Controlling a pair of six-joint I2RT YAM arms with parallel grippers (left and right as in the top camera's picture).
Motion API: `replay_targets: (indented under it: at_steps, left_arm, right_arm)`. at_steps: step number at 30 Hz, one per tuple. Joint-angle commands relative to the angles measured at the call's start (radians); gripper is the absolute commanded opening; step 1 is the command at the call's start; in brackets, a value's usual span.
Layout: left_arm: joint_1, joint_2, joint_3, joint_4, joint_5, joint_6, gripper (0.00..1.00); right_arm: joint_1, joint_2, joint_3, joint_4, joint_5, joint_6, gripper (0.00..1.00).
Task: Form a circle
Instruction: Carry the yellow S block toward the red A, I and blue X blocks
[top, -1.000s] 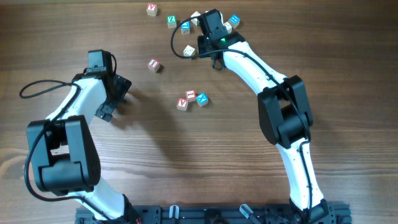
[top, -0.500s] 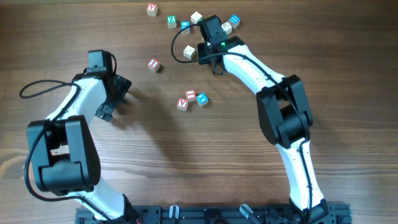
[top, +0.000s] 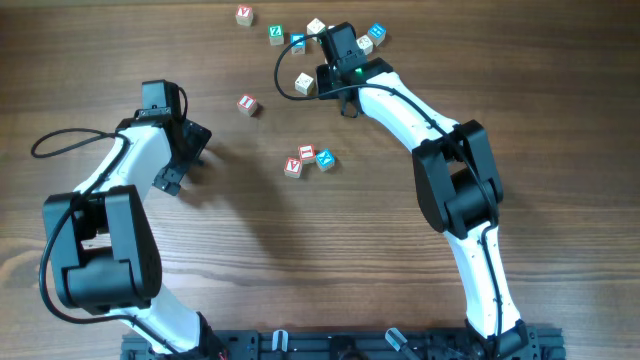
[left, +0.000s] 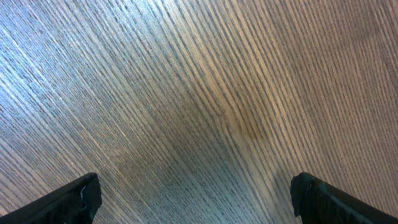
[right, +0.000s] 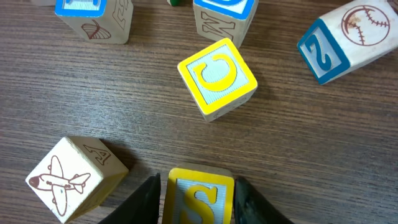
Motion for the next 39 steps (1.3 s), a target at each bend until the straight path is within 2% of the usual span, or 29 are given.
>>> replay_targets:
  at_steps: [1,6,13,19,26,31,39]
  left_arm:
    - [0.003,0.011,-0.006,0.000,-0.016,-0.002,1.00]
    - [0.003,0.011,-0.006,0.000,-0.016,-0.002,1.00]
    - [0.003,0.011,-0.006,0.000,-0.016,-0.002,1.00]
    - [0.003,0.011,-0.006,0.000,-0.016,-0.002,1.00]
    - [0.003,0.011,-0.006,0.000,-0.016,-0.002,1.00]
    - [0.003,0.011,-0.006,0.000,-0.016,-0.002,1.00]
    - [0.003,0.011,-0.006,0.000,-0.016,-0.002,1.00]
  right_arm:
    - [-0.003,-0.029,-0.007,-0.009,0.021,0.005,0.32]
    - [-0.003,-0.095,-0.006,-0.014,0.022,0.002,0.32]
    - [-0.003,-0.359,-0.006,-0.124,0.016,-0.002,0.32]
    - [-0.003,-0.612,-0.006,-0.397,-0.065,0.000,0.29]
    - [0.026,-0.633,-0.032,-0.672,-0.230,0.010,0.27]
    - [0.111,-0.627,-0.187,-0.628,-0.230,0.053,0.28]
    - [0.235,-0.626,-0.592,-0.365,-0.229,0.014,0.29]
